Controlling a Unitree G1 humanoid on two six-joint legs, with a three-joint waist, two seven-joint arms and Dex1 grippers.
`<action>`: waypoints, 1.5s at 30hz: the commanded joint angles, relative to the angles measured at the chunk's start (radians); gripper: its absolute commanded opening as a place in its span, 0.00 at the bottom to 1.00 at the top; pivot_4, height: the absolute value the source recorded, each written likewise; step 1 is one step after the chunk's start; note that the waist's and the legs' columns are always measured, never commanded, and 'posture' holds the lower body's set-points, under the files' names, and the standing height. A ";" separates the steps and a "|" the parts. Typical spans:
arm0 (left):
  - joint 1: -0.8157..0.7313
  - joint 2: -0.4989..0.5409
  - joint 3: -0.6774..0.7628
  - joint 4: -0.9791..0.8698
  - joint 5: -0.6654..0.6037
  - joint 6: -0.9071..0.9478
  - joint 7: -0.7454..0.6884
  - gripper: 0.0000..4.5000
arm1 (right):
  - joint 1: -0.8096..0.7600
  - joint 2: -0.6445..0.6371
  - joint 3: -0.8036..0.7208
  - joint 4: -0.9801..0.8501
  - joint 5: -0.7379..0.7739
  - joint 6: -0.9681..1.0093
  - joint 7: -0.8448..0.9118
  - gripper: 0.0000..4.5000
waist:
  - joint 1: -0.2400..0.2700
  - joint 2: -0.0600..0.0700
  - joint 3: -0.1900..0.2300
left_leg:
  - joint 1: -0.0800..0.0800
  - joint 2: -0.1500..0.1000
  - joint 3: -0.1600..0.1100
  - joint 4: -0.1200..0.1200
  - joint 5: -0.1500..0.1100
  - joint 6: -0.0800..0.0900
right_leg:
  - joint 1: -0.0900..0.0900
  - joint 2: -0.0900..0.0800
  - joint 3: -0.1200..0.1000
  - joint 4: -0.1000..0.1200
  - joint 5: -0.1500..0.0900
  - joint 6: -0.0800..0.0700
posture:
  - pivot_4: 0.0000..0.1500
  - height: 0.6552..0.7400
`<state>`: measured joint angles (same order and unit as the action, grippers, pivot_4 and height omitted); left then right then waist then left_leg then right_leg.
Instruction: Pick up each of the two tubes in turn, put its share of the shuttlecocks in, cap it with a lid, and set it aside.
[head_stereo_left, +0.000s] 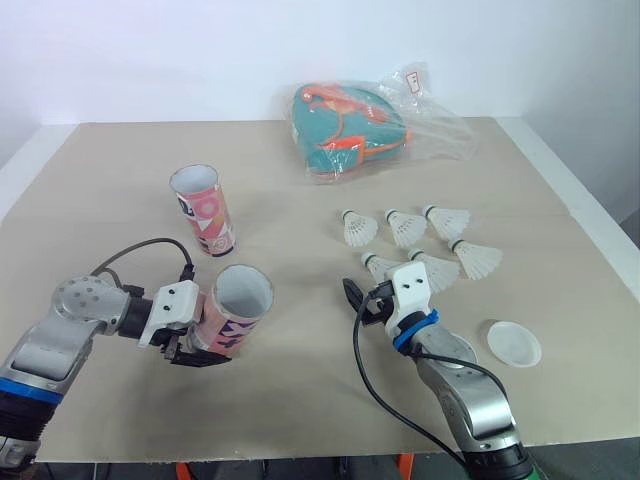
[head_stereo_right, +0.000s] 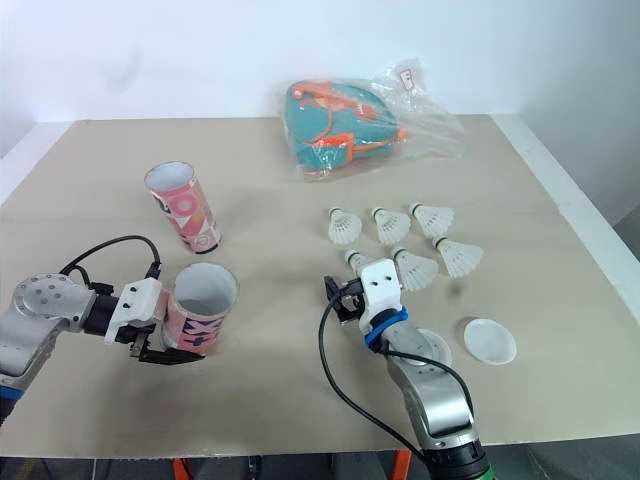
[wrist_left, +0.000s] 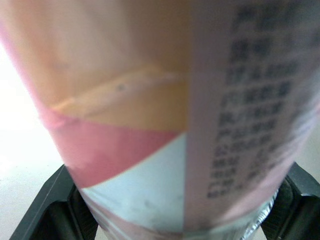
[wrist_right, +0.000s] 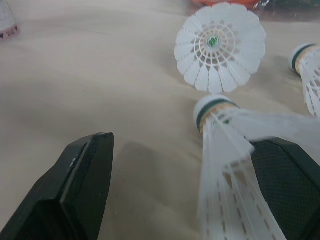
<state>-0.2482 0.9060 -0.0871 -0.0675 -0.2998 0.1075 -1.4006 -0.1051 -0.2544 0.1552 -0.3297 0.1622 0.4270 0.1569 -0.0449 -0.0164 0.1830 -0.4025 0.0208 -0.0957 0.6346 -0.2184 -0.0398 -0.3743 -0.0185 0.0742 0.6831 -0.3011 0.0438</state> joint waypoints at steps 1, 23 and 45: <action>0.005 -0.013 -0.015 -0.002 0.011 -0.008 0.007 0.81 | -0.021 -0.002 -0.013 -0.016 -0.015 -0.054 0.032 0.95 | 0.000 0.000 0.000 | 0.000 0.000 0.000 0.000 0.000 0.000 | 0.000 0.000 0.000 0.000 0.000 0.000 | 1.00 0.99; 0.018 -0.036 -0.023 0.007 0.024 -0.027 0.006 0.81 | 0.005 0.049 -0.087 -0.043 0.140 0.054 0.134 0.70 | 0.004 0.000 0.000 | 0.000 0.000 0.000 0.000 0.000 -0.001 | 0.000 -0.001 0.000 0.000 0.000 0.000 | 1.00 0.99; 0.024 -0.042 -0.029 0.000 0.022 -0.014 0.008 0.81 | -0.145 -0.139 -0.082 -0.181 0.257 0.170 0.375 0.00 | 0.003 0.007 0.001 | 0.000 -0.002 0.001 0.001 0.001 -0.001 | 0.000 -0.002 0.001 0.000 0.001 0.002 | 1.00 0.99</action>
<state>-0.2361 0.8763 -0.0814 -0.0611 -0.2917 0.0873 -1.3890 -0.2183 -0.3725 0.0777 -0.4404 0.3818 0.5849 0.4699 -0.0419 -0.0093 0.1843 -0.4024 0.0185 -0.0951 0.6353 -0.2169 -0.0405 -0.3737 -0.0211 0.0748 0.6832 -0.2999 0.0463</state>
